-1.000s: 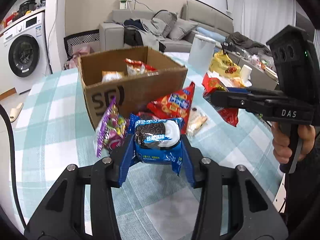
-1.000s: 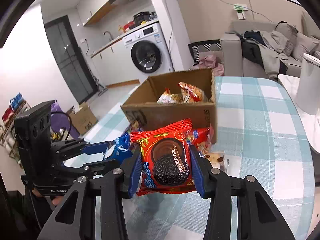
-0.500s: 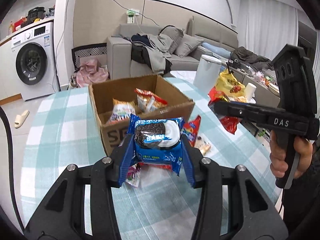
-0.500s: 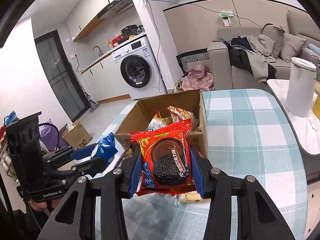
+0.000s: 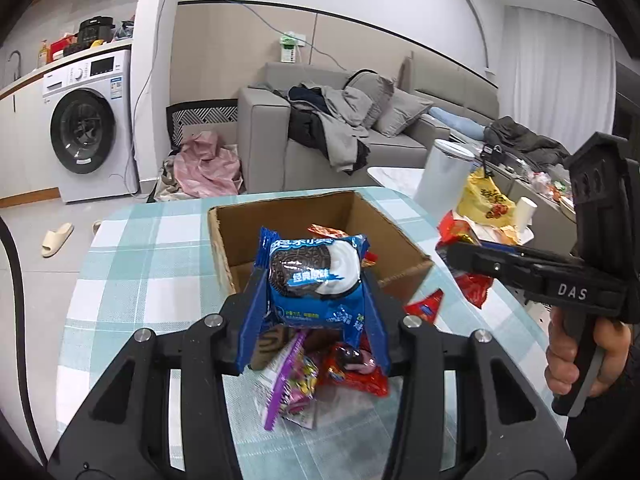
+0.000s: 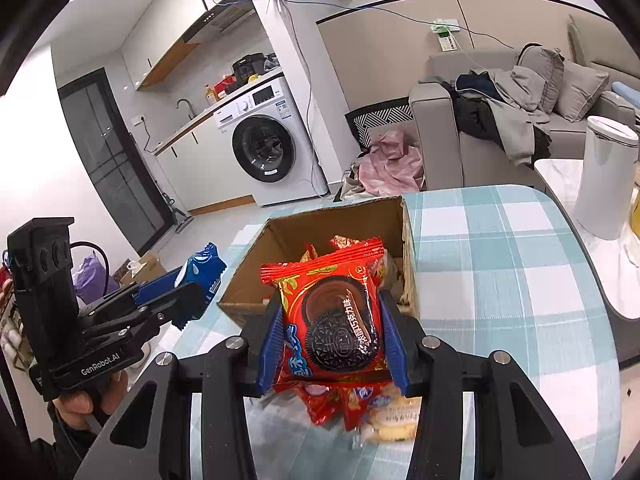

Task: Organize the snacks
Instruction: 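Lift both held Oreo packs and lower them into the cardboard box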

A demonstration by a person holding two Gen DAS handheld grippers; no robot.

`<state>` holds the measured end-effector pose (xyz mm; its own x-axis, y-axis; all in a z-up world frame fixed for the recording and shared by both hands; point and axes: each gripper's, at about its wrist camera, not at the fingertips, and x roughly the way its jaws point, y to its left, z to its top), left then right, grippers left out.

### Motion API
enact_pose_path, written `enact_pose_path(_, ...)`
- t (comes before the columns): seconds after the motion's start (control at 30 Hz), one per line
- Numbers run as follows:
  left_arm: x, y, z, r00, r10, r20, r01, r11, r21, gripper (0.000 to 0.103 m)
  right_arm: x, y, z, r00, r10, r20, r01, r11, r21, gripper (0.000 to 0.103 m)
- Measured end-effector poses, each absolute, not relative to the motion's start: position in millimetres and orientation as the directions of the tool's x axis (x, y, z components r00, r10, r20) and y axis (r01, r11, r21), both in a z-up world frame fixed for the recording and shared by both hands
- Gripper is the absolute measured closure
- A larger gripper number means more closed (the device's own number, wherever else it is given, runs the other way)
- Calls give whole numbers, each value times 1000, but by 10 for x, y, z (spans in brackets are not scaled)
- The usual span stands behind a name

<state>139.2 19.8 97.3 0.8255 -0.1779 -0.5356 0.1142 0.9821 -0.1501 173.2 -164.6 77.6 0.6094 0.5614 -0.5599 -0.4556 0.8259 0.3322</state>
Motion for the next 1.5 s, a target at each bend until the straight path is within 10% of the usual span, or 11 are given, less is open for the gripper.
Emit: enact_pose_path(1.5,2613,68,163,784,-117,-610,70,993,-99,60,2679,-1160,267,576,530,-622,-392,847,359,58)
